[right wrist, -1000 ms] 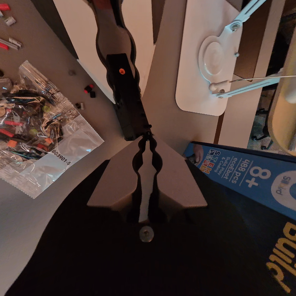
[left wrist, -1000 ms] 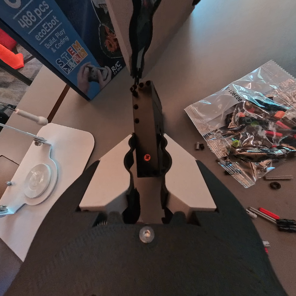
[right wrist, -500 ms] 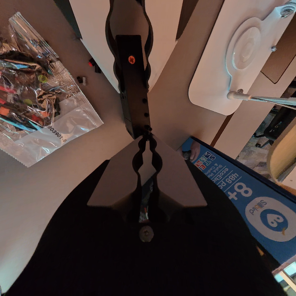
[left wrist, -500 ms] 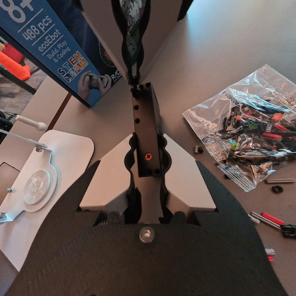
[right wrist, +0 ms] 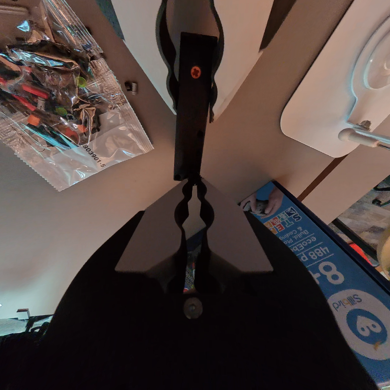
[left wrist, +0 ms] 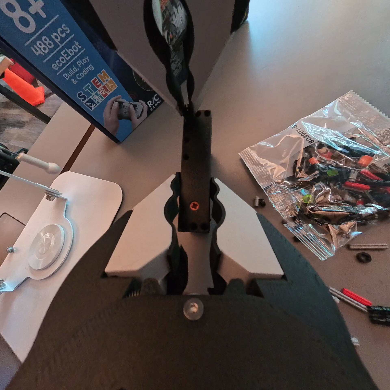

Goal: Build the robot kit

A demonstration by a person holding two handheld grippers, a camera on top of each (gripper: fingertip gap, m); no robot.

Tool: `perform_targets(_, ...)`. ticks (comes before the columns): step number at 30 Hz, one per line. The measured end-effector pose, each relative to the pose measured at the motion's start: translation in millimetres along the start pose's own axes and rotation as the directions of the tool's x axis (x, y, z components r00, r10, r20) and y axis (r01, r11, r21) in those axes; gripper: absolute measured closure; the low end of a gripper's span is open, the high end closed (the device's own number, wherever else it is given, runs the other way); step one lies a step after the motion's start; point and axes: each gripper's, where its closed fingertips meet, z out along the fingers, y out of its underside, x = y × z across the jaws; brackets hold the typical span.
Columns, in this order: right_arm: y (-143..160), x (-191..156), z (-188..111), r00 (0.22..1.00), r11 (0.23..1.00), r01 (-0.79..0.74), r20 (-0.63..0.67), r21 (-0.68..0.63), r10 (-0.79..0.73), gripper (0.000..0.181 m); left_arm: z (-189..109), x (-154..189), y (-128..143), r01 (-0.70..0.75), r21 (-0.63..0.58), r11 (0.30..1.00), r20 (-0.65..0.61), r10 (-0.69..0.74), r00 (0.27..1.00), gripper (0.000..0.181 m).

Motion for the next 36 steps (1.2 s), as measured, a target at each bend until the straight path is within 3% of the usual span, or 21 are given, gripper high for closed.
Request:
perform_targets(6,0,8,1,0.999,0.998,-0.051,-0.007,0.045,0.052,0.179,0,-1,0,0.014,0.0,1.0,-0.009,-0.014,1.0,0.155)
perform_targets(14,0,12,-8,0.983,0.964,-0.167,-0.042,0.209,0.179,0.181,0,-2,1,0.025,0.002,1.0,-0.017,-0.025,1.0,0.156)
perform_targets(26,-2,17,-5,0.98,0.962,-0.179,-0.053,0.207,0.194,0.181,0,-3,2,0.066,0.006,0.998,-0.033,-0.066,0.997,0.155)
perform_targets(31,-6,22,-15,0.95,0.919,-0.242,-0.118,0.312,0.291,0.181,0,-4,2,0.097,0.006,0.995,-0.052,-0.096,0.994,0.155)
perform_targets(36,-33,-14,-44,0.936,0.87,-0.238,-0.136,0.432,0.324,0.179,2,-2,7,0.125,-0.015,0.992,-0.082,-0.126,0.989,0.152)
